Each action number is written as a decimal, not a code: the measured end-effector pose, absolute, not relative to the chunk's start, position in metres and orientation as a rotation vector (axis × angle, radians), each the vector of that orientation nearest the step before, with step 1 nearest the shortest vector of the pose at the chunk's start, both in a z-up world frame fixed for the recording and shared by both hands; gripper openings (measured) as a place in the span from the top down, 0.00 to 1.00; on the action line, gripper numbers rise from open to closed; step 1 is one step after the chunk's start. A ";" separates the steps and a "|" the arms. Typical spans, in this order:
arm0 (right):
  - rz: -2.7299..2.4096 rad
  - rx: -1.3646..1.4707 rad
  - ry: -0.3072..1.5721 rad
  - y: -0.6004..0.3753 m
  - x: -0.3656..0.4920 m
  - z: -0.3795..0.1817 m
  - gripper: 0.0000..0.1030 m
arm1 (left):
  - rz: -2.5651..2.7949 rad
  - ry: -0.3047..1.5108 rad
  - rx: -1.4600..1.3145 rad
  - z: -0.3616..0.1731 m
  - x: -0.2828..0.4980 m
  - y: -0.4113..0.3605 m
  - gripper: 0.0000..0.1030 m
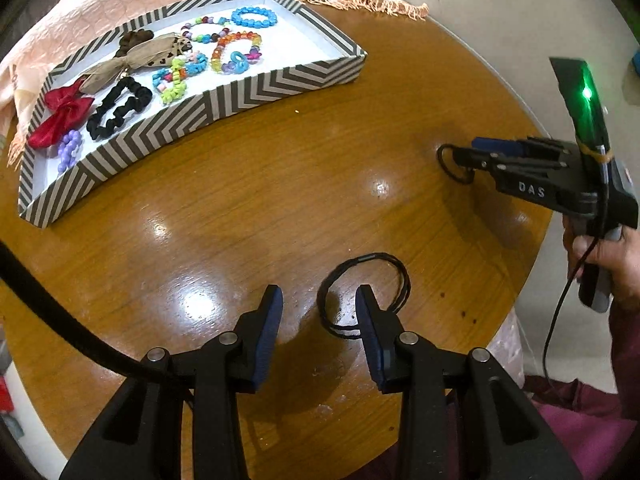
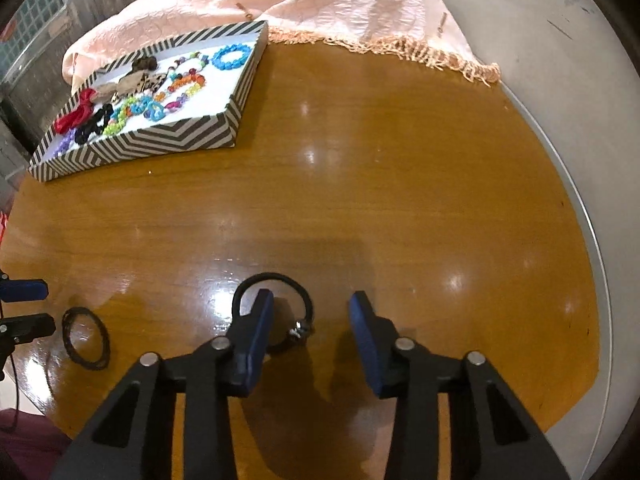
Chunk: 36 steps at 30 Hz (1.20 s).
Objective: Organize jewelry
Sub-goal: 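Grasp a black hair tie with the left tool while the right tool grasps the beaded hair tie, then carry both black hair ties over the tray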
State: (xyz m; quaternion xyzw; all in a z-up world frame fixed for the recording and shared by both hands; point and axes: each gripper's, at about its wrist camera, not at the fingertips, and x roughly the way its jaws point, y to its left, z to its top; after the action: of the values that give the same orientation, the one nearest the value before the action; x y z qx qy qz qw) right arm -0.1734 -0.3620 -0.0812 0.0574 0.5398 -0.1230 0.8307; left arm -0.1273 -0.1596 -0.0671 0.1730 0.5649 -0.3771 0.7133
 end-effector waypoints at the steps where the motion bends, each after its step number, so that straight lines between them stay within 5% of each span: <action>1: -0.258 0.113 1.137 -0.361 -0.173 -0.081 0.68 | -0.832 1.248 0.404 -0.069 -0.130 -0.163 0.78; 8: -0.220 0.079 1.141 -0.353 -0.169 -0.080 0.93 | -0.813 1.252 0.468 -0.078 -0.138 -0.178 0.79; 11: -0.210 0.089 1.144 -0.354 -0.169 -0.080 0.96 | -0.822 1.251 0.455 -0.083 -0.135 -0.186 0.97; 33: -0.093 0.153 1.073 -0.351 -0.149 -0.029 0.98 | -0.803 1.185 0.139 -0.020 -0.068 -0.134 1.00; 36: -0.103 0.117 1.148 -0.351 -0.143 -0.049 0.84 | -0.786 1.179 0.120 -0.020 -0.062 -0.130 1.00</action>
State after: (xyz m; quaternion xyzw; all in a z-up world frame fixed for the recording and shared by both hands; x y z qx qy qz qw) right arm -0.1430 -0.3511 -0.0491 0.0554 0.5422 -0.0486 0.8370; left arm -0.0623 -0.1303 -0.0200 0.0551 0.5410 -0.3607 0.7577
